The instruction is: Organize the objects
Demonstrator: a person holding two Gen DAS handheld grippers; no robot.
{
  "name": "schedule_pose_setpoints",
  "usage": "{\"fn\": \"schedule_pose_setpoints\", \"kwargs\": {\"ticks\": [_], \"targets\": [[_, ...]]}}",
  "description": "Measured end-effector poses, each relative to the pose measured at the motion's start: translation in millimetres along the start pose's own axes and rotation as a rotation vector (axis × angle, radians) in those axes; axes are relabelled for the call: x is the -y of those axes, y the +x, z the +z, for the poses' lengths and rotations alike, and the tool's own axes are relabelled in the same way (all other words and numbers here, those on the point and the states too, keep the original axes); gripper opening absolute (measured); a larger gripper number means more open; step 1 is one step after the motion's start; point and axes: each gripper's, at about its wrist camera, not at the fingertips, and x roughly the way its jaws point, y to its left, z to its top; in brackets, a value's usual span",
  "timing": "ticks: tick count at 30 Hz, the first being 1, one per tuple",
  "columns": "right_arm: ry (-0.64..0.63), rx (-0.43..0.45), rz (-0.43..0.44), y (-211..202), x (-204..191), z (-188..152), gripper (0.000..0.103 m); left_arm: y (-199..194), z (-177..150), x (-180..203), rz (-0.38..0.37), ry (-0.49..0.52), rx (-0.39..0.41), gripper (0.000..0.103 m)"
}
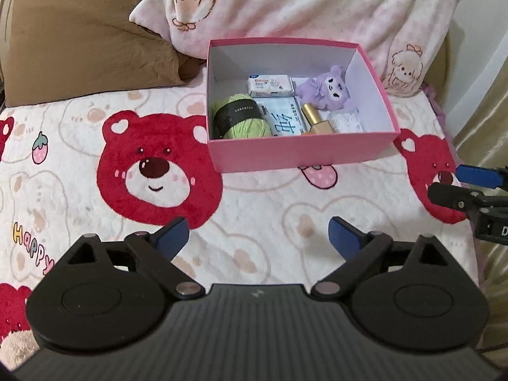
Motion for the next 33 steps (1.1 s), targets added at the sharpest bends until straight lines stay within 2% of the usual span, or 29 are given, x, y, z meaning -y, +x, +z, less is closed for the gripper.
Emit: {"fn": "schedule_pose_setpoints", "kwargs": {"ticks": [3, 6, 8, 10, 23, 33], "targets": [[-0.011, -0.013, -0.018, 0.0, -5.0, -6.3, 0.075, 1.7, -5.4, 2.1, -0.009, -0.017, -0.034, 0.096], [-0.021, -0.013, -0.039, -2.4, -11.0, -12.1, 0.083, 4.0, -9.7, 3.7, -0.001, -0.035, -0.067, 0.096], [-0.006, -0.007, -0.051, -5.2, -13.2, -15.1, 0.089, 3.9, -12.6, 4.7, 0.001, -0.033, -0.065, 0.096], [0.008, -0.003, -0.062, -7.4, -15.2, -18.2, 0.09, 5.3, -13.6, 5.6, 0.011, -0.012, -0.079, 0.096], [0.02, -0.061, -0.138, 3.7, -24.4, -31.2, 0.091, -10.8, -22.5, -3.9, 0.033, -0.046, -0.028, 0.096], [0.031, -0.058, -0.145, 5.0, -31.7, -35.3, 0.091, -7.5, -25.4, -1.7, 0.067, -0.025, -0.054, 0.096]]}}
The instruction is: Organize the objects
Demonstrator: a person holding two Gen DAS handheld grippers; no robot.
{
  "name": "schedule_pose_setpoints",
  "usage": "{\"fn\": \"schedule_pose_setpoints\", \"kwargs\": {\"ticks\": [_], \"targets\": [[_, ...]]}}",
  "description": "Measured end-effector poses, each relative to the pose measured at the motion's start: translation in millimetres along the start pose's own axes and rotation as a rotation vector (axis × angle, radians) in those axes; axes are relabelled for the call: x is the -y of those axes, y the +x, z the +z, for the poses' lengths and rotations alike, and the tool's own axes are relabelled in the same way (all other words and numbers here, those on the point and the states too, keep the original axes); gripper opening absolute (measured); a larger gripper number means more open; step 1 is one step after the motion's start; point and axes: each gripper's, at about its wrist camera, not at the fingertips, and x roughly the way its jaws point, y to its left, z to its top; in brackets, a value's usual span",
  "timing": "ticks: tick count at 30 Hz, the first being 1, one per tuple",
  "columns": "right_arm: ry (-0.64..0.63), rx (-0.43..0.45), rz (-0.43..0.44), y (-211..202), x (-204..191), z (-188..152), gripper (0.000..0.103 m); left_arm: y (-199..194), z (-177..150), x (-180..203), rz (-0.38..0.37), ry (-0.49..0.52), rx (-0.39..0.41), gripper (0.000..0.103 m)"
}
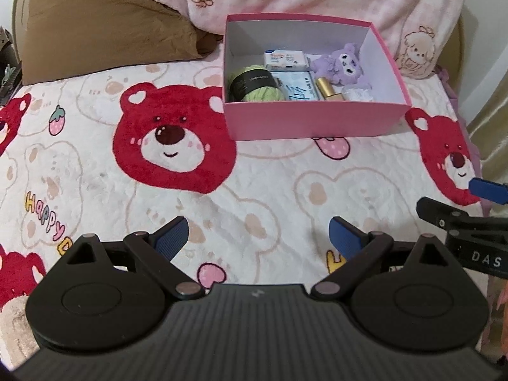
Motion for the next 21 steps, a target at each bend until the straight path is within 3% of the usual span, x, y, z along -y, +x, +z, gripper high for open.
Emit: {"fn": "schedule_pose_setpoints", "kwargs": {"ticks": [21], "targets": [[0.005, -0.023, -0.021, 2.2, -1.1, -3.8, 0.091, 7.9, -0.9, 0.1, -0.009, -0.019, -0.014, 0.096]]}}
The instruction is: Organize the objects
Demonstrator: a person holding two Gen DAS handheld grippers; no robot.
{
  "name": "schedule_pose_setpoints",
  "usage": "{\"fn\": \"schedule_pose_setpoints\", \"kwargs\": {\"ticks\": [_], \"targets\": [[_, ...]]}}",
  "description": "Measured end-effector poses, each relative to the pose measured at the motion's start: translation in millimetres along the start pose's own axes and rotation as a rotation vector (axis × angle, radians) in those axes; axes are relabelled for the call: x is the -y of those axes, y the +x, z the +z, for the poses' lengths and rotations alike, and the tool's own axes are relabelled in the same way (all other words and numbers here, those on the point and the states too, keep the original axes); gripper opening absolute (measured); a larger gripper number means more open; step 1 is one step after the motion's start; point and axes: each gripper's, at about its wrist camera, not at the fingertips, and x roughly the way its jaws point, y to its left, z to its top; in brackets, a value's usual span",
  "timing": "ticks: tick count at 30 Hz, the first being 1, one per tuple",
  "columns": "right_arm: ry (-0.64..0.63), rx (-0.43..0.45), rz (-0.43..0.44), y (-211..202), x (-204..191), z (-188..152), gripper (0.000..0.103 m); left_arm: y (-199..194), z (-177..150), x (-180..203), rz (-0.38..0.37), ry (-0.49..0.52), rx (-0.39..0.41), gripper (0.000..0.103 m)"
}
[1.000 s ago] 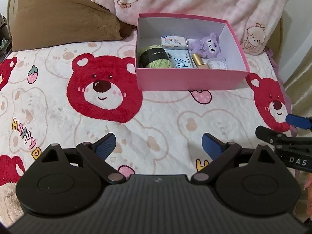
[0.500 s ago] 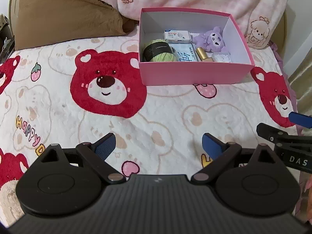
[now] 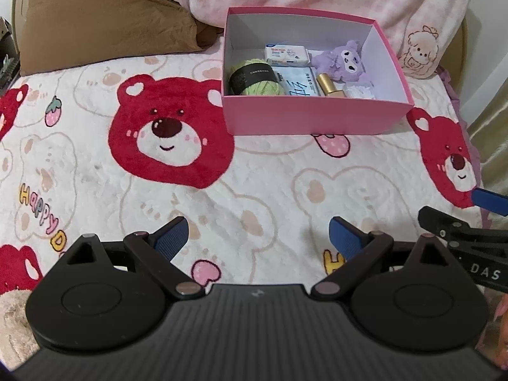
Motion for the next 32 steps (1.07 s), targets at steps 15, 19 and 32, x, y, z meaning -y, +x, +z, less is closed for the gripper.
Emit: {"fn": "schedule_pose_setpoints", "kwargs": {"ticks": [15, 19, 32], "targets": [[-0.026, -0.013, -0.025, 3.2, -6.4, -2.0, 0.091, 7.7, -1.0, -6.0, 0.002, -0.012, -0.027, 0.097], [-0.022, -0.002, -0.032, 2.1, -5.7, -1.9, 0.091, 6.7, -1.4, -5.9, 0.005, -0.018, -0.024, 0.101], [-0.018, 0.0, -0.04, 1.8, -8.0, -1.8, 0.091, 3.4, -0.3, -8.3, 0.003, -0.027, 0.008, 0.103]]}}
